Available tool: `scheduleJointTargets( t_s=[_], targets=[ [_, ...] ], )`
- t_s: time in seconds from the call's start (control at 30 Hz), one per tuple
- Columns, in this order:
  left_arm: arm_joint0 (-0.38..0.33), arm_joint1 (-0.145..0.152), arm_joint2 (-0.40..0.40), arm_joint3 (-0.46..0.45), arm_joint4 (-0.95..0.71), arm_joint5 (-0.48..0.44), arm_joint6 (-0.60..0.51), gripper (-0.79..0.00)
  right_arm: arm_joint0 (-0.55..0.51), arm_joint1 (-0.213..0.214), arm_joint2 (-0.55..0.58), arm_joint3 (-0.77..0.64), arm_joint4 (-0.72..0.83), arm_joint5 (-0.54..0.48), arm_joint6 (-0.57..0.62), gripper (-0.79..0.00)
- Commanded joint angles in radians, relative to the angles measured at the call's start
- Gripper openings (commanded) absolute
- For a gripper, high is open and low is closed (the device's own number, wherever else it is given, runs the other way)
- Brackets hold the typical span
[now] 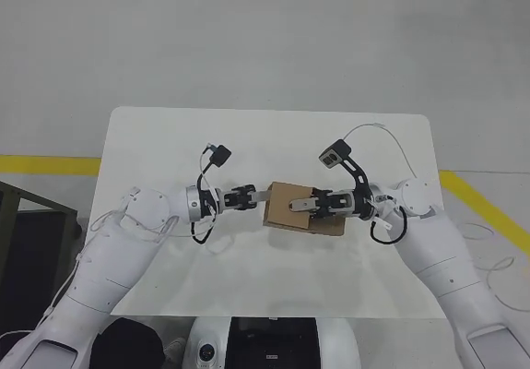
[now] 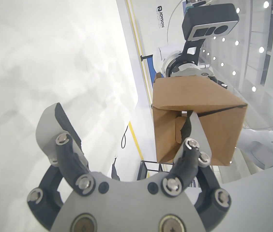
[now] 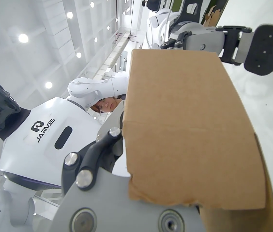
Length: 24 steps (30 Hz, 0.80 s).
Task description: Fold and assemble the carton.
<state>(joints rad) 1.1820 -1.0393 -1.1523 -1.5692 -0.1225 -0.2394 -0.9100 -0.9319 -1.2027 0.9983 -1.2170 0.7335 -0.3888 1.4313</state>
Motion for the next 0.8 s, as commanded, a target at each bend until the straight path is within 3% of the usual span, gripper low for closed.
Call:
scheduleJointTargets(
  t_s=[0.0, 0.3, 0.77],
  targets=[
    [0.01, 0.002, -0.012, -0.006, -0.005, -0.001, 0.011, 0.0, 0.003, -0.002, -0.002, 0.006, 0.001, -0.001, -0.001, -0.785],
    [0.038, 0.01, -0.03, -0.027, -0.016, 0.0, -0.035, 0.0, 0.012, -0.008, -0.012, 0.02, 0.004, -0.003, -0.003, -0.785],
    [0.005, 0.004, 0.01, -0.016, -0.003, 0.009, -0.047, 0.0, 0.014, -0.012, -0.011, 0.019, 0.009, 0.002, 0.002, -0.785]
  ],
)
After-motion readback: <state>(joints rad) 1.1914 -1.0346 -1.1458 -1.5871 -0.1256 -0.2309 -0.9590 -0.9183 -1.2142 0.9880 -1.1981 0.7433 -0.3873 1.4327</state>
